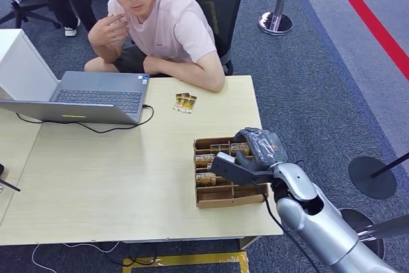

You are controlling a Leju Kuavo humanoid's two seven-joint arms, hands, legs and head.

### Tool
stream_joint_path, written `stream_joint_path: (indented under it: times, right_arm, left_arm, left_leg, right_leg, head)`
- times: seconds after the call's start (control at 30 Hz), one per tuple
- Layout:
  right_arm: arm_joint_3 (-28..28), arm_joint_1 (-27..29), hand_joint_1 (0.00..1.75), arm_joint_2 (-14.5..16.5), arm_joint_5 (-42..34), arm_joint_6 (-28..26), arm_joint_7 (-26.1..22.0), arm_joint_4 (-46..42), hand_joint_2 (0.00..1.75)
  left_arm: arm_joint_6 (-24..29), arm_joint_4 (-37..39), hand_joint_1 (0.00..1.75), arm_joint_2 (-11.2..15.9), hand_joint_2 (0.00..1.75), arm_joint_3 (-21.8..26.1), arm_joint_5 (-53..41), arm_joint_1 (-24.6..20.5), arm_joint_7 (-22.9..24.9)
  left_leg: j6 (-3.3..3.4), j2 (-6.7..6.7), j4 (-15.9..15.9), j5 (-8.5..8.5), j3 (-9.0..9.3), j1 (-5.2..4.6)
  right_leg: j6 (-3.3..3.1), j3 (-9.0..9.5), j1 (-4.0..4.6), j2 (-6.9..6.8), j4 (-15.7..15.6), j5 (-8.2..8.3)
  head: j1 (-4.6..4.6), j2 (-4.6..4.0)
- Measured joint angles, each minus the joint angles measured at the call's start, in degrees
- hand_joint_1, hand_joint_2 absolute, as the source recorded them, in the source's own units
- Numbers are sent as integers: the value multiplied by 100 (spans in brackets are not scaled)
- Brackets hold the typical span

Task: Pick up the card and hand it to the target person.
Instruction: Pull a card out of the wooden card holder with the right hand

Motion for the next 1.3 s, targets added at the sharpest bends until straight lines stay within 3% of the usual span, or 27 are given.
stream_joint_path:
  times: [1.3]
  right_arm:
    - [19, -19, 94, 44, 20, 26, 59, 185, 175]
  left_arm:
    - [-26, 0, 0, 0, 0, 0, 7, 0, -68]
  left_leg:
    - [0, 0, 0, 0, 0, 0]
  right_leg:
    - [0, 0, 0, 0, 0, 0]
  head:
    - [0, 0]
